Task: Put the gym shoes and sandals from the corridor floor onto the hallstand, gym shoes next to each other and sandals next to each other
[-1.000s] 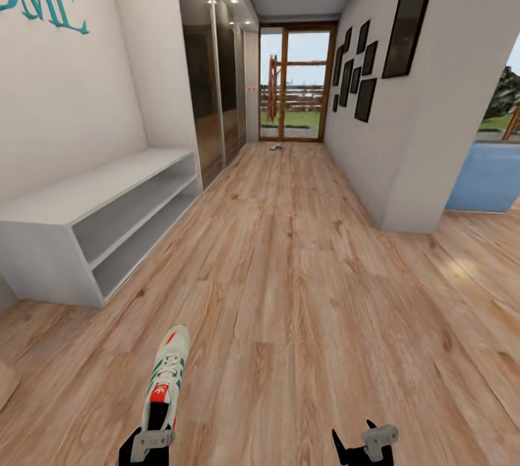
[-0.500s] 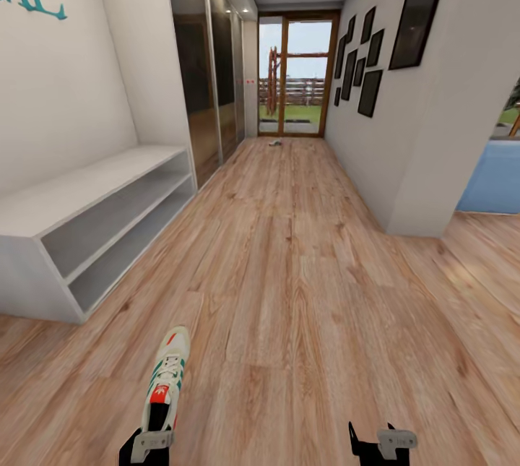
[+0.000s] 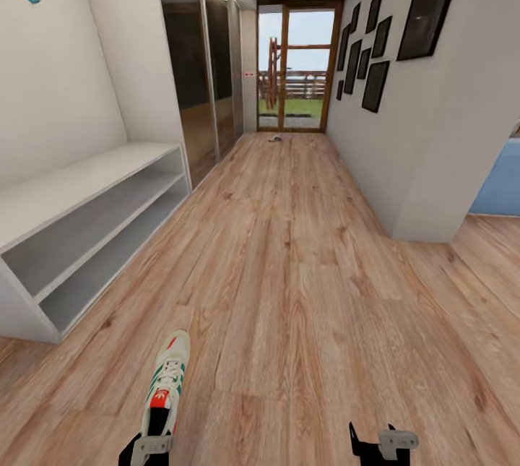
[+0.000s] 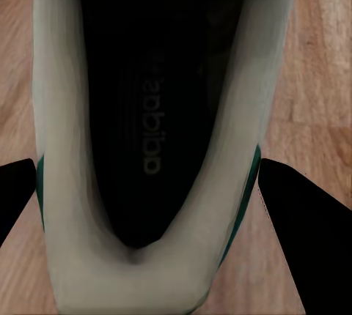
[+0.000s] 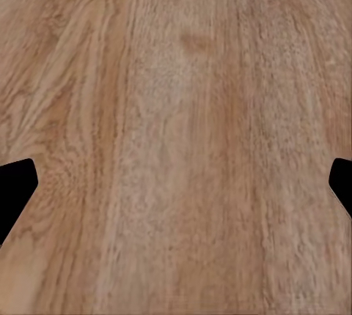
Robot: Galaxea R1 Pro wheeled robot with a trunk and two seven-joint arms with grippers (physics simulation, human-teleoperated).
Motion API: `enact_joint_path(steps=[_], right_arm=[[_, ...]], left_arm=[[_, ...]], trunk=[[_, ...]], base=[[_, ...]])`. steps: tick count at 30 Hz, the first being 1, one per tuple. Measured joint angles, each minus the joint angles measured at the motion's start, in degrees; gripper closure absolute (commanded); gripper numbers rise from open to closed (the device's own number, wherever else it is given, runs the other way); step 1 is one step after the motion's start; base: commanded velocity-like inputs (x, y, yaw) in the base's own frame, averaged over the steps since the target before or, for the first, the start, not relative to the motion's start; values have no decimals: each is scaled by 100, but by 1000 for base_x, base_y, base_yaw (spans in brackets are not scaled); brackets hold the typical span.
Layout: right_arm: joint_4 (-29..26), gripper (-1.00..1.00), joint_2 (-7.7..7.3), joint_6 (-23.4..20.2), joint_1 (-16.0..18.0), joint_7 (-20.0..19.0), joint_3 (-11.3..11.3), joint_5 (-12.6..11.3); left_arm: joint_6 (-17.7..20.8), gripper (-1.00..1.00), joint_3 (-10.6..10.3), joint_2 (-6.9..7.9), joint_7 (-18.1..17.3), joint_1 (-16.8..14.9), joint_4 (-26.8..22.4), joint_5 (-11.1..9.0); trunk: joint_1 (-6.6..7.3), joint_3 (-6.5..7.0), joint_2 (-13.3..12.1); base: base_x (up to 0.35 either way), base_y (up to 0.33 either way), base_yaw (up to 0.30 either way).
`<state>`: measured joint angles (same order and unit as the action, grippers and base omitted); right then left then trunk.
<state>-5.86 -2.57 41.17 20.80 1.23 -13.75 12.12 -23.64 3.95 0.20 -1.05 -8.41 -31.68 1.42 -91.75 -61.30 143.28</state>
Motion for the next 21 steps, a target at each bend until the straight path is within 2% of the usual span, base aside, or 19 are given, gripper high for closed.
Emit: enact_joint_path(steps=[21], right_arm=[[3, -100, -51, 0, 0, -5, 19, 20]], left_arm=[[0, 100, 1, 0, 2, 0, 3, -1]], trunk=[[0, -22, 0]], base=[[338, -81, 5]])
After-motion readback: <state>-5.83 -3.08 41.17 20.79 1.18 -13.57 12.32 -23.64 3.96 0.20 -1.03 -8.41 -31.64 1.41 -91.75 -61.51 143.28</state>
